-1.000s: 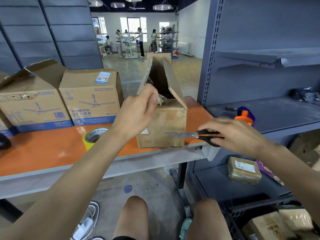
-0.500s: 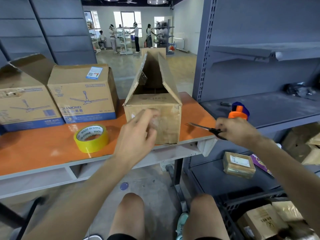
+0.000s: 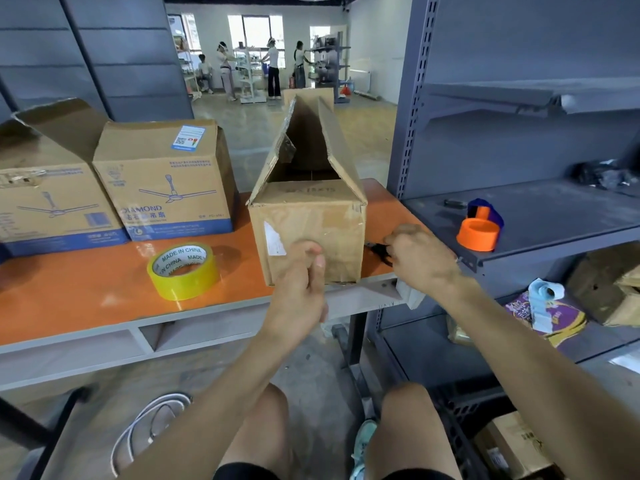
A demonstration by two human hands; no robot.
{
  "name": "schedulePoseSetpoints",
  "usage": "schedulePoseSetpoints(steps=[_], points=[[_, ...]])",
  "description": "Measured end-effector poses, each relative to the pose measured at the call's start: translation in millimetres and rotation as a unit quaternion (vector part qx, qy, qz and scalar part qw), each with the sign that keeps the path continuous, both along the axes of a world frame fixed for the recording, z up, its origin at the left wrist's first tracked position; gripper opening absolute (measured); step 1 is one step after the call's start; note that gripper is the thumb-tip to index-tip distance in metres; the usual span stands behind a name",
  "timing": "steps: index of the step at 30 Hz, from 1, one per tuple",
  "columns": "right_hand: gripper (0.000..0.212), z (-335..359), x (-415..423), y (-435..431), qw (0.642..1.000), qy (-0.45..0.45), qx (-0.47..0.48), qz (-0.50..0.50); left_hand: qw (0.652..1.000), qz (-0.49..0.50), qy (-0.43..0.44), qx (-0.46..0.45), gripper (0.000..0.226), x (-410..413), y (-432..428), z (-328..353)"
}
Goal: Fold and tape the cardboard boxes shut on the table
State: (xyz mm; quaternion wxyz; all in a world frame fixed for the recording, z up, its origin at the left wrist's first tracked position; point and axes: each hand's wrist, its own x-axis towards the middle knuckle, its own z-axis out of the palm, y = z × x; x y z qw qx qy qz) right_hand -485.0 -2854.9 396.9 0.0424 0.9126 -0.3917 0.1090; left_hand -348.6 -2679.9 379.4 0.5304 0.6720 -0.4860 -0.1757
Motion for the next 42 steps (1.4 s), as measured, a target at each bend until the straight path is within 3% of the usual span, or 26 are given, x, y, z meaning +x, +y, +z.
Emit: schedulePoseSetpoints(steps=[2, 3, 7, 9, 11, 14, 16, 19, 22, 24, 25, 27, 28, 30, 32, 36, 42], points=[[0.022, -6, -11, 19, 0.995, -0.097, -0.036, 0.005, 0.99, -0.073, 0.118, 0.02, 0.019, -7, 3, -1], [0.02, -9, -17, 30, 0.989, -0.139, -0.052, 0.014, 0.987, -0.09, 0.132, 0.024, 0.021, -12, 4, -2], [0.014, -16, -37, 73, 0.963, -0.235, -0.055, 0.12, 0.997, -0.013, 0.071, 0.008, 0.042, -33, -5, -1], [0.031, -18, -40, 86, 0.958, -0.238, -0.037, 0.158, 0.986, 0.015, 0.161, 0.03, 0.064, -39, -16, 8], [0.051, -17, -40, 89, 0.961, -0.221, -0.01, 0.164, 0.952, -0.01, 0.298, 0.066, 0.072, -40, -24, 20], [0.062, -19, -41, 89, 0.957, -0.218, -0.012, 0.191, 0.903, -0.106, 0.41, 0.076, 0.076, -37, -27, 31], [0.051, -22, -40, 87, 0.95, -0.228, -0.032, 0.209, 0.879, -0.158, 0.445, 0.07, 0.07, -38, -25, 33], [0.023, -21, -40, 77, 0.946, -0.242, -0.067, 0.205, 0.87, -0.197, 0.448, 0.062, 0.051, -44, -24, 31], [0.019, -18, -42, 63, 0.953, -0.237, -0.042, 0.184, 0.875, -0.201, 0.435, 0.066, 0.043, -48, -24, 25], [0.022, -16, -41, 50, 0.949, -0.28, 0.021, 0.145, 0.911, -0.168, 0.37, 0.077, 0.04, -48, -22, 25], [0.024, -14, -39, 42, 0.946, -0.297, 0.047, 0.12, 0.942, -0.144, 0.295, 0.074, 0.036, -46, -20, 24], [0.032, -9, -29, 20, 0.955, -0.278, 0.077, 0.07, 0.993, -0.071, 0.088, 0.024, 0.029, -42, -16, 21], [0.036, -8, -20, 9, 0.962, -0.254, 0.084, 0.052, 0.999, -0.024, -0.017, -0.017, 0.027, -38, -13, 21], [0.03, -7, 2, -11, 0.97, -0.225, 0.085, 0.033, 0.974, 0.075, -0.189, -0.096, 0.028, -25, -7, 22], [0.019, -7, 23, -24, 0.974, -0.21, 0.083, 0.03, 0.92, 0.163, -0.327, -0.141, 0.032, -7, -6, 29], [0.028, -15, 49, -34, 0.978, -0.189, 0.063, 0.057, 0.877, 0.17, -0.435, -0.112, 0.047, 25, -13, 46], [0.035, -13, 37, -29, 0.979, -0.187, 0.069, 0.043, 0.883, 0.12, -0.449, -0.069, 0.039, 43, -25, 53]])
